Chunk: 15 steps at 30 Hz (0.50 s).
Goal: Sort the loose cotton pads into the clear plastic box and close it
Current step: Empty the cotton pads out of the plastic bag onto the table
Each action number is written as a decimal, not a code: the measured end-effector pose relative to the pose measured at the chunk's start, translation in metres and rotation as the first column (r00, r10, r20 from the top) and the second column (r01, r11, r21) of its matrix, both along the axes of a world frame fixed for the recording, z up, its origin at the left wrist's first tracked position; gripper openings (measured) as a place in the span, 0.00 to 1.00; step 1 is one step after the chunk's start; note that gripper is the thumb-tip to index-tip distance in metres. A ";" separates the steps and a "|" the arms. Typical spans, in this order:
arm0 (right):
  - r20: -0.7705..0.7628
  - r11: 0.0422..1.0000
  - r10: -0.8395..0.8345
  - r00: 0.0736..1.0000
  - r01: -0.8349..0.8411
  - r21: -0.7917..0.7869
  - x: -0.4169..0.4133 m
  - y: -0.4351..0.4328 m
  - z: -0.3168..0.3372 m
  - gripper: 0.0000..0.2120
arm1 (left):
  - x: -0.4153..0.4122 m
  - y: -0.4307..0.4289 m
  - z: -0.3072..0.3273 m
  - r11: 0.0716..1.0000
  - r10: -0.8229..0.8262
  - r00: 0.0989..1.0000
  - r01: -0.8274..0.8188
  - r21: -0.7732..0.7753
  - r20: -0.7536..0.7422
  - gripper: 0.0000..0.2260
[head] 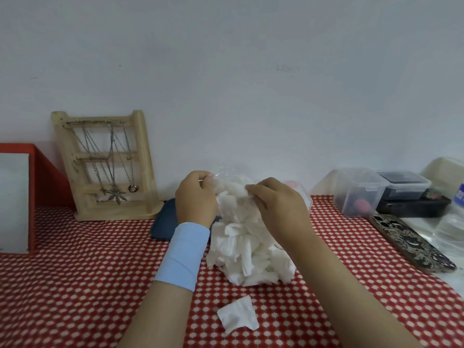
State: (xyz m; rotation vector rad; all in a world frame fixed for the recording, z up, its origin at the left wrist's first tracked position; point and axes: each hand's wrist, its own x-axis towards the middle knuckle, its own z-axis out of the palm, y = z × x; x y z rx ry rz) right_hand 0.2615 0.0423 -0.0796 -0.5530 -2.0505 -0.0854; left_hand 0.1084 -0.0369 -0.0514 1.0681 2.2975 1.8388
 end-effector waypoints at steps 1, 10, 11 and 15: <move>-0.001 0.999 0.007 1.000 -0.007 0.046 0.002 0.002 0.001 0.12 | -0.002 0.000 0.000 1.000 0.019 1.000 -0.019 0.003 0.008 0.10; 0.189 0.998 0.043 0.981 -0.036 -0.044 0.010 0.001 0.019 0.09 | -0.019 -0.009 0.001 0.996 0.084 0.996 -0.084 -0.026 0.013 0.11; 0.356 0.988 0.048 0.933 0.009 -0.156 0.012 0.001 0.022 0.10 | -0.019 -0.010 0.002 0.999 0.050 0.999 -0.050 -0.012 -0.001 0.10; 0.576 0.918 0.078 0.814 0.167 -0.359 0.022 -0.008 0.028 0.13 | -0.012 -0.010 0.006 0.995 -0.095 0.993 0.096 0.005 -0.073 0.07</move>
